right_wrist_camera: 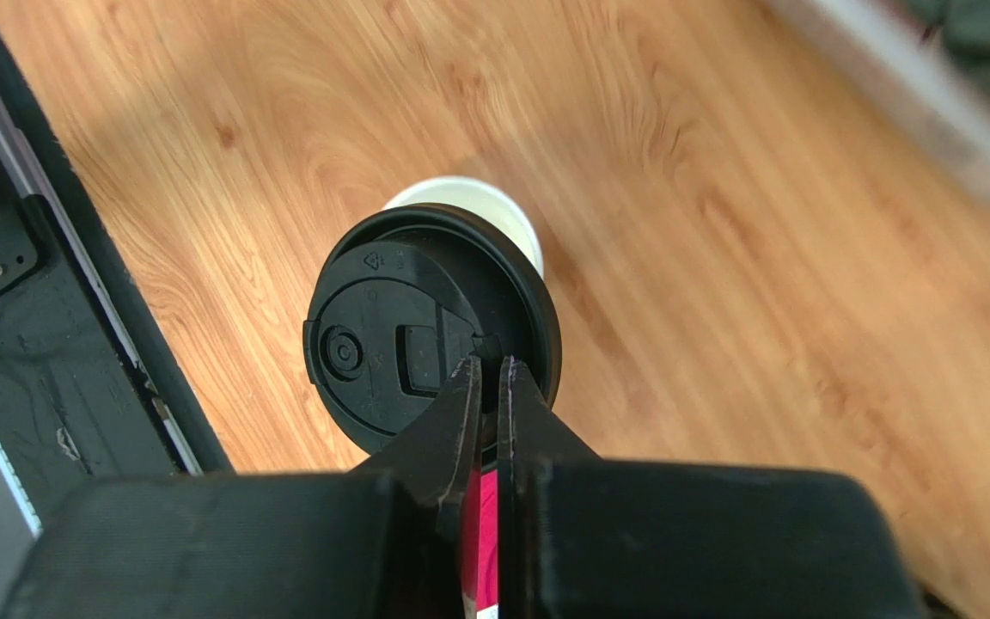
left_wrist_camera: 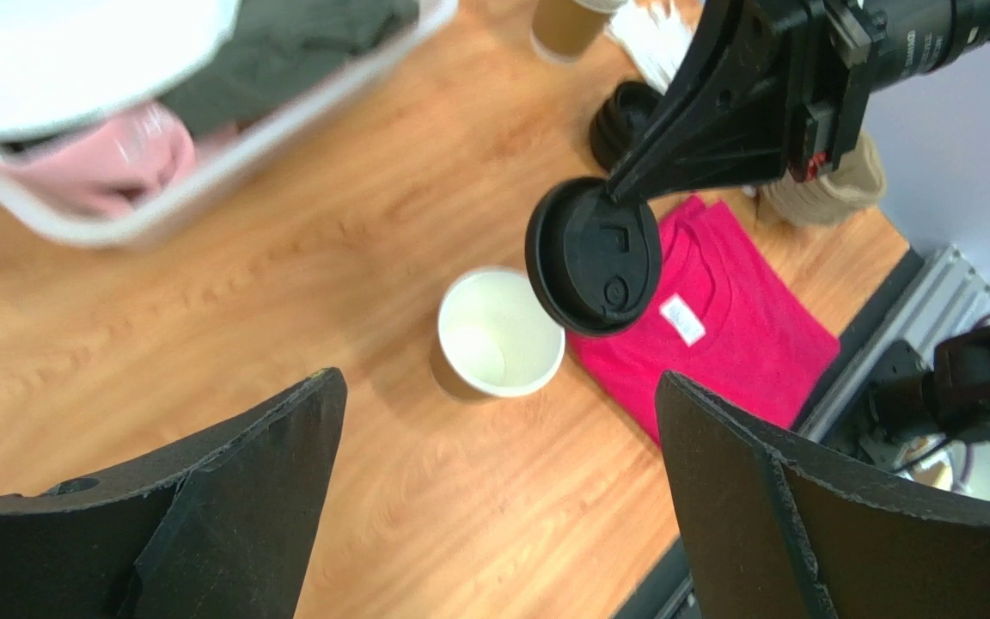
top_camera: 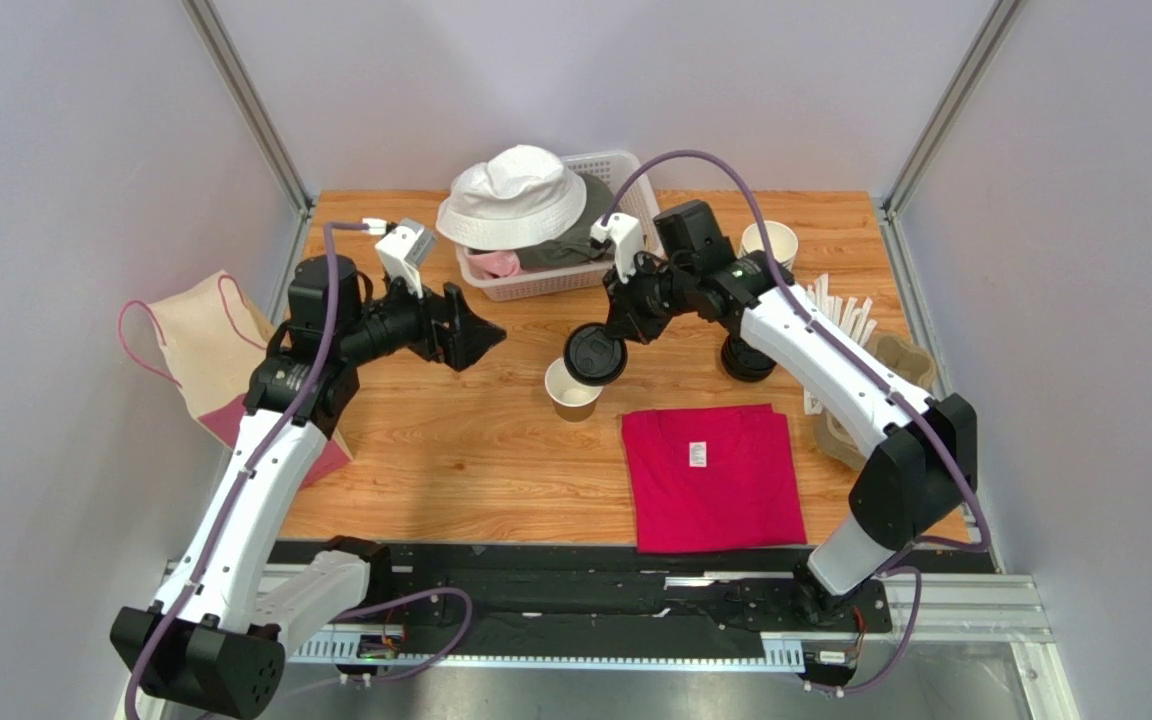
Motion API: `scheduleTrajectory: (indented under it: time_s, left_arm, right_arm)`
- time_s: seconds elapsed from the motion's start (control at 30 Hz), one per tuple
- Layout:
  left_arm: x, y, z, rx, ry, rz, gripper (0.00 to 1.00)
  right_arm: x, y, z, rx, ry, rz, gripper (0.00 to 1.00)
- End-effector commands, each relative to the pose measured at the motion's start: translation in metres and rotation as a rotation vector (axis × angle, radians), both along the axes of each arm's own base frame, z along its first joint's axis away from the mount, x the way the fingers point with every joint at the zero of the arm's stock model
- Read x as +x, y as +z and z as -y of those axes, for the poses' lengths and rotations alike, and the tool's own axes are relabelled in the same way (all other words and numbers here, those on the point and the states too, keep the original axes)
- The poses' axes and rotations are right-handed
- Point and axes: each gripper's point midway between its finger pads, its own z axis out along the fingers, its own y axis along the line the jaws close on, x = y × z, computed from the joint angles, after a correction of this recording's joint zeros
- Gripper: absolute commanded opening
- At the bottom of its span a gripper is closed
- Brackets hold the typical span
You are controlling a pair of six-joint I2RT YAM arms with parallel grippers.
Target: Pack the takeout coffee
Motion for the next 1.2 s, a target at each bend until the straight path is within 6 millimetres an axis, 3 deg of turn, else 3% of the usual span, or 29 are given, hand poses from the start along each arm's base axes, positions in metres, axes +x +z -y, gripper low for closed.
scheduleTrajectory:
  time_s: [0.0, 0.07, 0.13, 0.2, 0.47, 1.17]
  left_arm:
    - [-0.016, -0.037, 0.008, 0.008, -0.079, -0.156, 0.98]
    - [-0.021, -0.041, 0.019, -0.053, -0.138, -0.234, 0.98]
    - [-0.012, -0.057, 0.023, -0.077, -0.121, -0.303, 0.91]
    - [-0.004, -0.061, 0.027, -0.110, -0.117, -0.315, 0.88]
    - [0.002, -0.077, 0.036, -0.175, -0.128, -0.377, 0.86]
    - [0.000, -0.085, 0.039, -0.206, -0.129, -0.397, 0.80]
  right_arm:
    - [0.018, -0.009, -0.011, -0.004, -0.132, -0.002, 0.00]
    - [0.019, -0.015, -0.016, -0.007, -0.129, -0.019, 0.00]
    - [0.021, -0.026, -0.024, -0.020, -0.123, -0.051, 0.00]
    - [0.018, -0.035, -0.030, -0.028, -0.117, -0.079, 0.00]
    - [0.017, -0.055, -0.039, -0.049, -0.099, -0.127, 0.00]
    - [0.017, -0.065, -0.041, -0.010, -0.071, -0.185, 0.00]
